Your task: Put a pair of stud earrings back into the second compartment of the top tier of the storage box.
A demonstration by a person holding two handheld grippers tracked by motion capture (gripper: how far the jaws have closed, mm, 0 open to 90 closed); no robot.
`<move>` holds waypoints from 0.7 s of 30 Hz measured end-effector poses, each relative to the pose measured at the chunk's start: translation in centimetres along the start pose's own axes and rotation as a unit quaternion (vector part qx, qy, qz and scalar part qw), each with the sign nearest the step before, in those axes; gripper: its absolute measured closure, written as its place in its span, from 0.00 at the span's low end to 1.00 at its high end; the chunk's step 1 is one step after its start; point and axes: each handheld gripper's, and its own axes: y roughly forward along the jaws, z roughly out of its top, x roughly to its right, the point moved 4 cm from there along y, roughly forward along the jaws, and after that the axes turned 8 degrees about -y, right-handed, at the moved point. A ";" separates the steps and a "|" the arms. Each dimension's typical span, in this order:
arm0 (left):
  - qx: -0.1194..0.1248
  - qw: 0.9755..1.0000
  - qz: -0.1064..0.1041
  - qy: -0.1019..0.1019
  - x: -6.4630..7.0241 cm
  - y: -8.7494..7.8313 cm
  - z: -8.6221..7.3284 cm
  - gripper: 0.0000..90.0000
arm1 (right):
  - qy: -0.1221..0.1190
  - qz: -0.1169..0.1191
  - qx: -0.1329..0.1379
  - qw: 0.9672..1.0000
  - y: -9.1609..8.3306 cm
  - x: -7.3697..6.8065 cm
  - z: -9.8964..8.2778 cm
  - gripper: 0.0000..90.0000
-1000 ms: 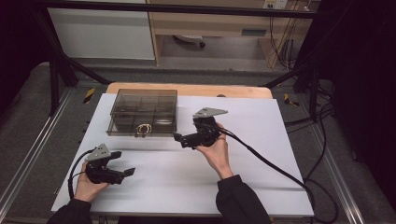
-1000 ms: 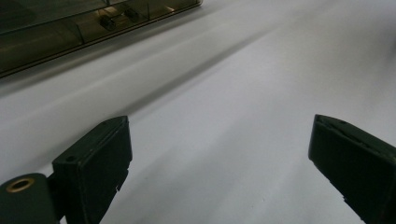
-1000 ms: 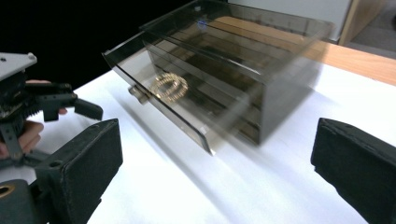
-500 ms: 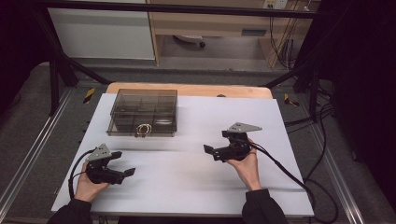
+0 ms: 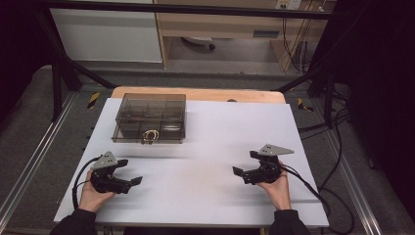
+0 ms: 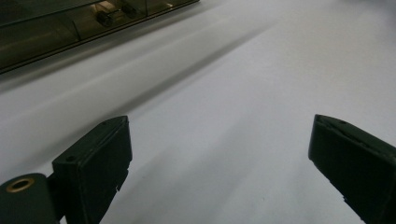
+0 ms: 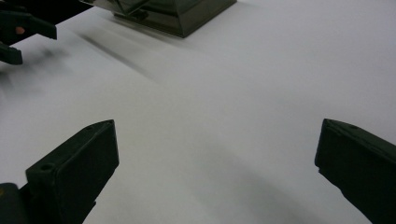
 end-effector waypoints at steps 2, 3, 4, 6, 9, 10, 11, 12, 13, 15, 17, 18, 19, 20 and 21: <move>0.000 1.000 0.000 0.000 0.0 0.0 0.0 0.07 | 0.001 0.000 -0.001 1.000 -0.5 0.3 -0.7 0.00; 0.000 1.000 0.000 0.000 0.0 0.0 0.0 0.07 | 0.000 -0.001 -0.001 1.000 -0.7 0.4 -1.0 0.00; 0.000 1.000 -0.001 0.000 0.1 0.0 0.0 0.07 | 0.002 0.000 -0.003 1.000 -1.0 0.6 -1.3 0.00; 0.000 1.000 -0.001 0.001 0.1 0.1 0.0 0.07 | 0.006 -0.003 -0.003 1.000 -1.4 0.8 -1.9 0.00; 0.000 1.000 -0.001 0.003 0.1 0.1 0.0 0.07 | 0.005 -0.006 -0.003 1.000 -2.0 1.2 -2.9 0.00; 0.000 1.000 -0.001 0.003 0.1 0.1 0.0 0.07 | 0.005 -0.005 -0.005 1.000 -2.2 1.2 -3.2 0.00; 0.000 1.000 0.000 0.003 0.1 0.1 0.0 0.07 | 0.007 -0.005 -0.006 1.000 -2.4 1.3 -3.6 0.00; 0.000 1.000 0.000 0.003 0.1 0.1 0.0 0.07 | 0.010 -0.006 -0.004 1.000 -2.6 1.5 -3.9 0.00; 0.000 1.000 0.000 0.003 0.2 0.1 -0.1 0.07 | 0.015 -0.007 -0.003 1.000 -2.8 1.6 -4.2 0.00; 0.000 1.000 -0.001 0.004 0.2 0.1 -0.1 0.07 | 0.016 -0.009 -0.007 1.000 -3.1 1.8 -4.6 0.00; 0.000 1.000 -0.001 0.004 0.2 0.1 -0.1 0.07 | 0.017 -0.008 -0.003 1.000 -3.5 1.8 -4.8 0.00; 0.000 1.000 -0.001 0.004 0.2 0.1 -0.1 0.07 | 0.016 -0.007 -0.001 1.000 -3.6 1.8 -4.9 0.00; 0.000 1.000 0.000 0.004 0.2 0.1 -0.1 0.07 | 0.016 -0.008 -0.002 1.000 -3.8 1.8 -5.0 0.00; -0.001 1.000 -0.001 0.005 0.2 0.1 -0.1 0.07 | 0.018 -0.007 -0.002 1.000 -3.9 1.8 -5.1 0.00; 0.000 1.000 -0.001 0.005 0.2 0.1 -0.1 0.07 | 0.016 -0.006 -0.002 1.000 -4.0 1.9 -5.2 0.00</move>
